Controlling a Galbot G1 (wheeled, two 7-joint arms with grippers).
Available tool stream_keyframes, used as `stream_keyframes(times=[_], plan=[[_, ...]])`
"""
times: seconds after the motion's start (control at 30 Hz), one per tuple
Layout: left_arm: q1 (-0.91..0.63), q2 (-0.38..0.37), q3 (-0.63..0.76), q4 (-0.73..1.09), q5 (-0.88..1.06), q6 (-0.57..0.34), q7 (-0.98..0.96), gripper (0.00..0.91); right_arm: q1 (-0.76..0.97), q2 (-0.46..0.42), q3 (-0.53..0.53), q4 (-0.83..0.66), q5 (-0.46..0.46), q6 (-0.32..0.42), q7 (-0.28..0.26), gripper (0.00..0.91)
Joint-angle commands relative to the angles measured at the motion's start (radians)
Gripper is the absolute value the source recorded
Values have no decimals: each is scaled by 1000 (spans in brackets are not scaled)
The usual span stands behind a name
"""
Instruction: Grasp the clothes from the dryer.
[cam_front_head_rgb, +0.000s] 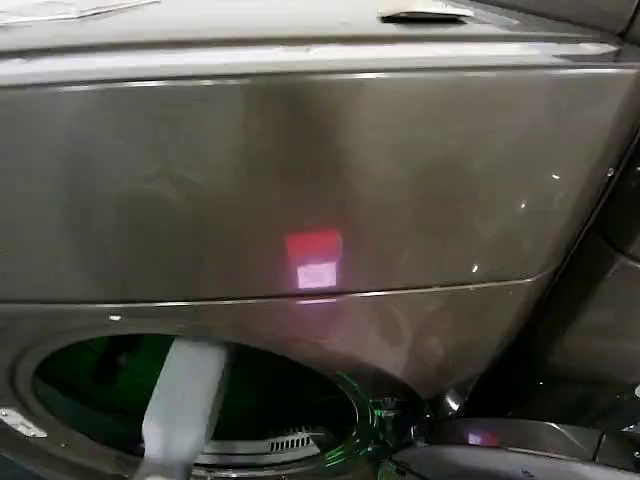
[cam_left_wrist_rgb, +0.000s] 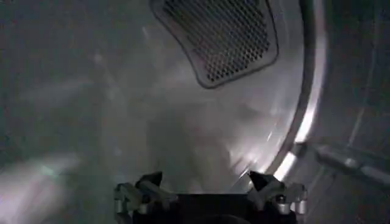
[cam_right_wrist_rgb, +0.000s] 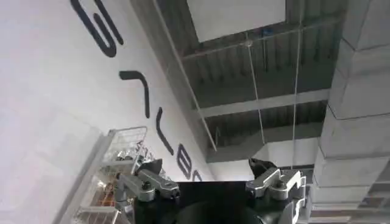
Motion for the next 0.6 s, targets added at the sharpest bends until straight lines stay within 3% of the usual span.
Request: stream_keyframes(times=[0.03, 0.13, 0.27, 0.5, 0.6], plan=[[-258, -14, 134, 499, 360, -334, 282, 907, -4, 1, 2, 0, 0, 2, -1, 907], [-302, -30, 138, 588, 532, -485, 327, 907, -6, 3, 6, 1, 1, 2, -2, 907], [-333, -37, 178, 618, 638, -577, 345, 907, -6, 6, 4, 9, 1, 3, -2, 907], [-358, -24, 293, 642, 671, -672, 423, 907, -9, 13, 3, 16, 2, 5, -4, 907], [-359, -30, 323, 646, 720, -673, 451, 907, -7, 9, 1, 24, 3, 4, -3, 907]])
